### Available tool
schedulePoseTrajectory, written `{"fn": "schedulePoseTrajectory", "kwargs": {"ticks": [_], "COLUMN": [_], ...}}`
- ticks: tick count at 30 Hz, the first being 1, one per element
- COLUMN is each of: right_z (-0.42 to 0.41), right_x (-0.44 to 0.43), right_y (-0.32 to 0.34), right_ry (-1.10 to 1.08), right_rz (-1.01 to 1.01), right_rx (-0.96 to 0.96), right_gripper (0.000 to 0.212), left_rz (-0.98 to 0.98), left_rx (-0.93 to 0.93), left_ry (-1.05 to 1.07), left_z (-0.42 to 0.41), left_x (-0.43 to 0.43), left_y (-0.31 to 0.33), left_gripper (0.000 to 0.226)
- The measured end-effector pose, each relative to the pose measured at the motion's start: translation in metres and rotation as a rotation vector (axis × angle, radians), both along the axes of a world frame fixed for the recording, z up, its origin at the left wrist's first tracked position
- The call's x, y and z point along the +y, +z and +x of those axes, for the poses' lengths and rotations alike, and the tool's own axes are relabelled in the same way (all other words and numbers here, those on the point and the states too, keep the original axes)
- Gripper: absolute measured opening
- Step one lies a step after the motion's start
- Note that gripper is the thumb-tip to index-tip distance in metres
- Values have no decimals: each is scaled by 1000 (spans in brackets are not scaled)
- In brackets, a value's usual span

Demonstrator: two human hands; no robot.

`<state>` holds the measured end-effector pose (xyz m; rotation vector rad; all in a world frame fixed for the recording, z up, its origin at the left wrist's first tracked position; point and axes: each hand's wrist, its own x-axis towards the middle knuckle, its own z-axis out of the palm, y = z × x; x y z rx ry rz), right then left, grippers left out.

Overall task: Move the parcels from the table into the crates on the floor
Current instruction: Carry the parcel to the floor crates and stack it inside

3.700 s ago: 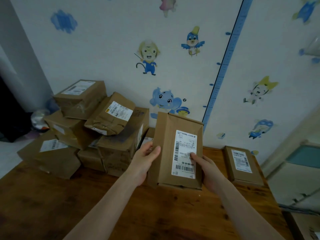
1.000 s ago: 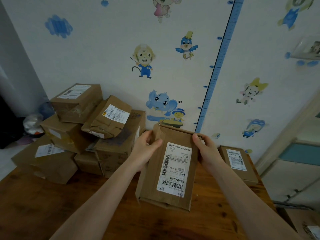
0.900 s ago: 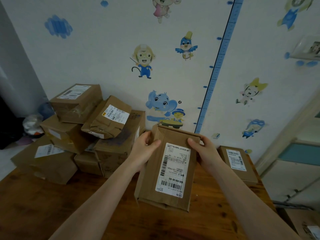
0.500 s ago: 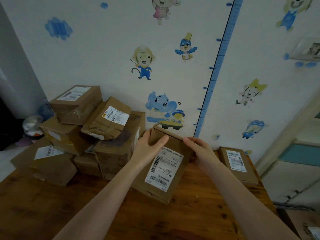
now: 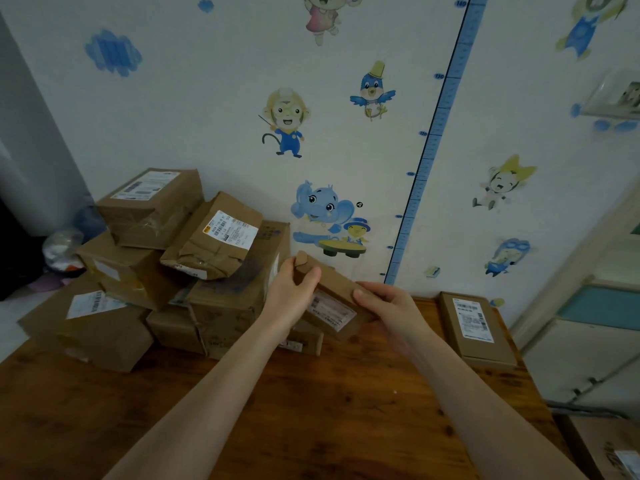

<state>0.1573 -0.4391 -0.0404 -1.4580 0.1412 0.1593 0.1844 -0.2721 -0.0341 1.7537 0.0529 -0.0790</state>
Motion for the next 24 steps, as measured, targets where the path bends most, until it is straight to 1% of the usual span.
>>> {"fn": "schedulePoseTrajectory", "kwargs": {"ticks": [2, 3, 4, 7, 10, 12, 18, 24], "right_z": [0, 0, 0, -1, -1, -2, -3, -1], "right_x": [3, 3, 4, 6, 10, 13, 12, 13], "right_y": [0, 0, -1, -4, -7, -8, -10, -10], "right_ry": [-11, -18, -27, -56, -44, -34, -30, -38], "right_rz": [21, 34, 41, 37, -14, -48, -119, -154], "right_rx": [-7, -5, -3, 29, 49, 52, 42, 65], "right_gripper": [24, 24, 24, 26, 19, 20, 27, 25], "left_rz": [-51, -98, -158, -302, -301, -280, -307, -320], "left_rx": [27, 50, 83, 139, 95, 64, 54, 68], "left_ry": [20, -1, -31, -52, -59, -84, -84, -60], "left_z": [1, 0, -1, -2, -4, -6, -6, -8], "left_x": [0, 0, 1, 2, -1, -3, -1, 0], "left_y": [0, 2, 3, 7, 6, 4, 0, -1], "left_gripper": [41, 30, 26, 40, 54, 58, 56, 52]}}
